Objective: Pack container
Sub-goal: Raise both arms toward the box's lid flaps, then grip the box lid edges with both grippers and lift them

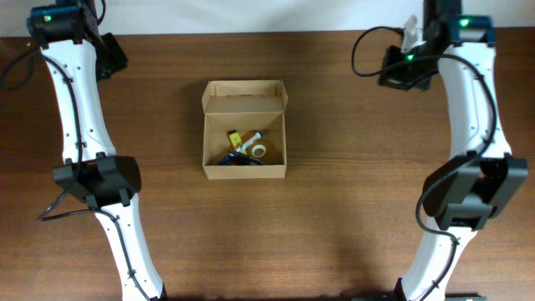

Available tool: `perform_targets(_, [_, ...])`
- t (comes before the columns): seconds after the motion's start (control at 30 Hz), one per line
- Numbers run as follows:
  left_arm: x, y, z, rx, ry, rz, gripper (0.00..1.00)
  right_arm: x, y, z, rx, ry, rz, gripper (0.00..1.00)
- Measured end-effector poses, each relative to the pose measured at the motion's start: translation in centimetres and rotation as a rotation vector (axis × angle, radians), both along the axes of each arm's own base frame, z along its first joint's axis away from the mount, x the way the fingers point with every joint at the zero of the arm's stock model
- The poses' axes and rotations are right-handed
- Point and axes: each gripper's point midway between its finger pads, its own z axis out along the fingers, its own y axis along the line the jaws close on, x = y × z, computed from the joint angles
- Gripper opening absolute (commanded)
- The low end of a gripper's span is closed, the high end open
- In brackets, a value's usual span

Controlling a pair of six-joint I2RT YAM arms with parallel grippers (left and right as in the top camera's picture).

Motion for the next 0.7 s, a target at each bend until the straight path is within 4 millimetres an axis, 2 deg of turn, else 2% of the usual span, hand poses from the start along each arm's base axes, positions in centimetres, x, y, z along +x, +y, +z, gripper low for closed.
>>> perform_targets(0.17, [2.5,-2.3,0.7,-0.100,-0.105,-0.121,0.01,1.7,2.6,-3.7,0.159,-0.023,-0.018,0.04])
perform_targets(0.27, [3.1,-4.1,-0.3,-0.189,-0.107,-0.191,0.02,1.7,4.4,-5.4,0.237,-0.015,-0.016,0.04])
perform_targets(0.33, [3.5,-5.4,-2.3,-0.262,-0.085,-0.242,0.01,1.3,5.6,-6.5,0.272,-0.003,-0.005,0.04])
perform_targets(0.57, [2.9,-9.4,-12.8,-0.538,0.098,-0.345,0.02,-0.5,10.2,-10.1,0.335,0.035,0.055,0.04])
perform_targets(0.63, [2.5,-10.2,-14.7,-0.595,0.131,-0.361,0.01,-1.0,11.1,-10.7,0.344,0.049,0.069,0.04])
perform_targets(0.7, [2.1,-10.9,-15.7,-0.640,0.150,-0.382,0.02,-1.3,12.3,-11.3,0.363,0.067,0.082,0.04])
